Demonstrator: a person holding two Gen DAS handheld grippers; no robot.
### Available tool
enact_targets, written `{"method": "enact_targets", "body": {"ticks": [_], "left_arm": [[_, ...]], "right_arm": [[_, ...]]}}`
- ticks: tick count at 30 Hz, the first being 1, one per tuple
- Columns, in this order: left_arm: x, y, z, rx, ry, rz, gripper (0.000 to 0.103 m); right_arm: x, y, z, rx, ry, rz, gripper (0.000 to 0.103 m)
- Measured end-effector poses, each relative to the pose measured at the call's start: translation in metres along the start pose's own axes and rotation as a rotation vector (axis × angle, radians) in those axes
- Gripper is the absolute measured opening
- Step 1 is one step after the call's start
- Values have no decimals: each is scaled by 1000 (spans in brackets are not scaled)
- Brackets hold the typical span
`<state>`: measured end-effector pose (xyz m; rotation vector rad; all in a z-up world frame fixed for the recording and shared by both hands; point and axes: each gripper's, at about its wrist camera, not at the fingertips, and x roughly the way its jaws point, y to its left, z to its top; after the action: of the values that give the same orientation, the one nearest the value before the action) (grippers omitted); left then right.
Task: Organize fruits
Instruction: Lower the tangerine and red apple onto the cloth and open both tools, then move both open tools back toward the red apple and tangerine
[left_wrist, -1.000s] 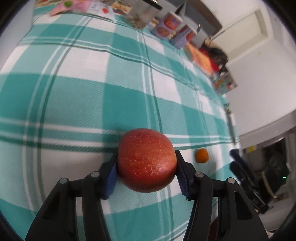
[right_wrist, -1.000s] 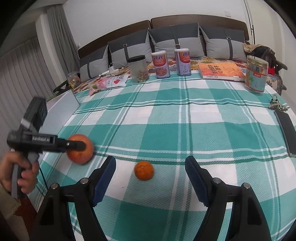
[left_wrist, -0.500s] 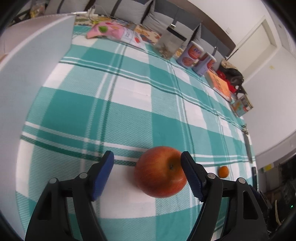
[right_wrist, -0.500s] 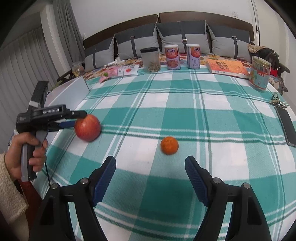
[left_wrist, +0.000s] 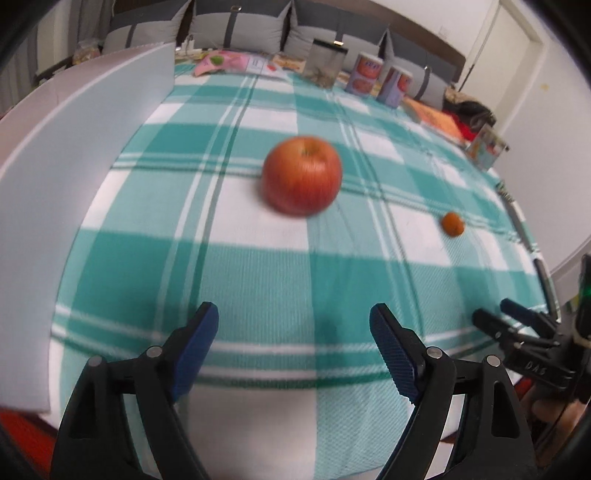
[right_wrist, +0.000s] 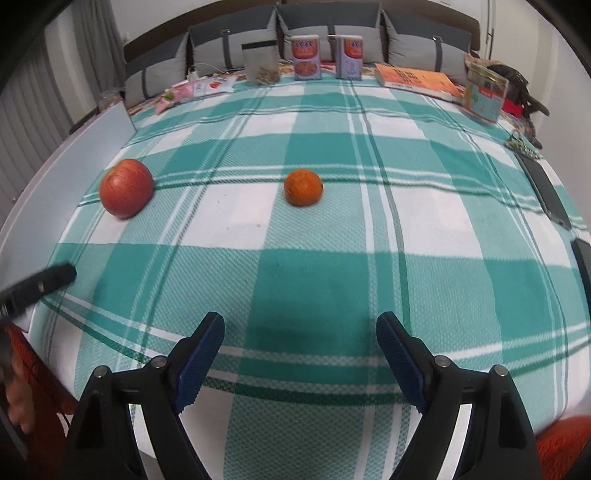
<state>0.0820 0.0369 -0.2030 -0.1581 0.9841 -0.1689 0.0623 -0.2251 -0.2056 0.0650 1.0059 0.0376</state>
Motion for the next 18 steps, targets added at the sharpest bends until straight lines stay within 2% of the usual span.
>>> {"method": "enact_targets", "body": {"ticks": [3, 6, 11, 18], "left_arm": [[9, -5, -11, 43, 0, 92, 86], [11, -9, -19, 92, -24, 151, 86], [13, -12, -22, 106, -33, 174, 95], [13, -13, -26, 108, -47, 179, 98]], "right_arm": [[3, 1, -9, 7, -4, -35, 88], [4, 6, -15, -25, -35, -74, 91], [7, 5, -19, -28, -56, -100, 98], [8, 2, -22, -13, -73, -98, 103]]}}
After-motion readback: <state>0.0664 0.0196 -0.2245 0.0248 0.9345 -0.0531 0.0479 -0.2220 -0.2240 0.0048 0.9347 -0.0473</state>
